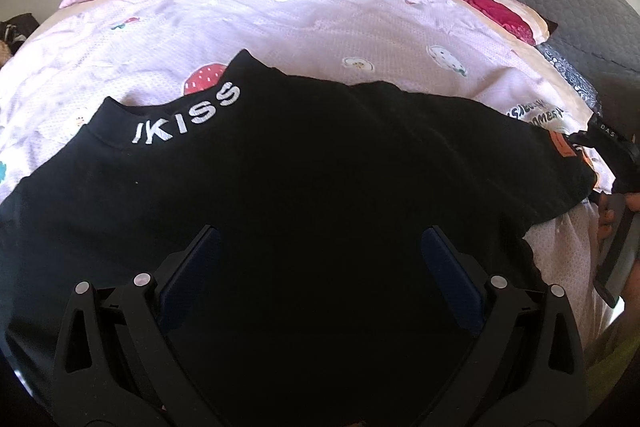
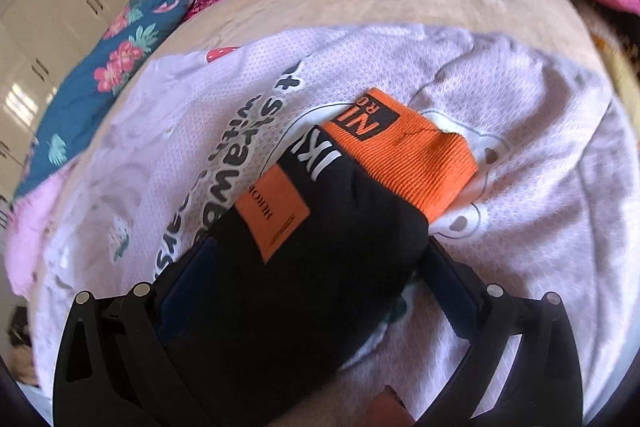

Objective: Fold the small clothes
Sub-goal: 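Lift the sleeve with the right tool and fold it across the shirt body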

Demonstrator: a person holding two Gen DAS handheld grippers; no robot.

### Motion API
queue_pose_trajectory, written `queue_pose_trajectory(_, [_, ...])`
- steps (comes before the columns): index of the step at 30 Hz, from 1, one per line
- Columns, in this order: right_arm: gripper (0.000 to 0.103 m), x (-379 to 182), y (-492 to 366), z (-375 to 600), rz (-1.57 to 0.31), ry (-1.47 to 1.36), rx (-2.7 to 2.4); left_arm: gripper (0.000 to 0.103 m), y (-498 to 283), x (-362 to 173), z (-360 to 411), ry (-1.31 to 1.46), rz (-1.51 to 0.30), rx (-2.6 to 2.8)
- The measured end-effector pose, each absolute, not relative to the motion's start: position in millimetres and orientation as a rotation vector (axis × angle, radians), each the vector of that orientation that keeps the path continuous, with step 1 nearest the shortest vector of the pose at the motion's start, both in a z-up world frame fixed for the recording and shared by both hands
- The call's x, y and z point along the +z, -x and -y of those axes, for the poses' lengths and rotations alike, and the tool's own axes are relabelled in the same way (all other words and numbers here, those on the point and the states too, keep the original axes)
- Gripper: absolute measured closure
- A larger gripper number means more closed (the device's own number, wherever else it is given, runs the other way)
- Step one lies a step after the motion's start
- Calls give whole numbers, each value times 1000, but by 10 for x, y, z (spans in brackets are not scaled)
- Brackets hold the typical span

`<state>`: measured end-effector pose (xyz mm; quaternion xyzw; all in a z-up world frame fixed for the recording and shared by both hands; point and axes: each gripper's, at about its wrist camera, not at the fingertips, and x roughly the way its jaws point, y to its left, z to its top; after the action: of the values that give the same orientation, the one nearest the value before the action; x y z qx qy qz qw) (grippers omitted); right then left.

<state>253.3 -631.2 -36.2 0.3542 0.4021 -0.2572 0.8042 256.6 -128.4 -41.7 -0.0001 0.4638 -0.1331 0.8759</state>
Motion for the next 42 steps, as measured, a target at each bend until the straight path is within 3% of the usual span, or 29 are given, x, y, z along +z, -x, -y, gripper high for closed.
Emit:
queue_pose_trajectory(3, [14, -353, -2512, 6328, -829, -758, -544, 9, -2565, -377, 1231, 18, -963, -268])
queue_pose_trajectory(5, [50, -325, -2473, 6341, -815, -747, -575, 9, -2559, -332, 1192, 31, -957, -264])
queue_pose_trajectory(6, [58, -311, -2455, 6352, -804, -752, -573, 9, -2558, -290, 1169, 39, -951, -260])
queue_pose_trajectory(7, [76, -282, -2436, 6358, -793, -751, -570, 9, -2558, -260, 1153, 43, -949, -256])
queue_pose_trajectory(8, [86, -228, -2427, 6345, -784, -728, -571, 9, -2556, -217, 1126, 48, -952, -249])
queue_pose_trajectory(10, [90, -99, -2418, 6305, -741, -686, -545, 9, -2559, -143, 1068, 71, -956, -237])
queue_pose_trajectory(28, [93, 723, -2409, 5570, -554, -551, -114, 9, -2473, 466, 523, 231, -851, -202])
queue_pose_trajectory(42, [93, 976, -2451, 4761, -572, -459, 148, 9, -2363, 625, 176, 318, -820, -213])
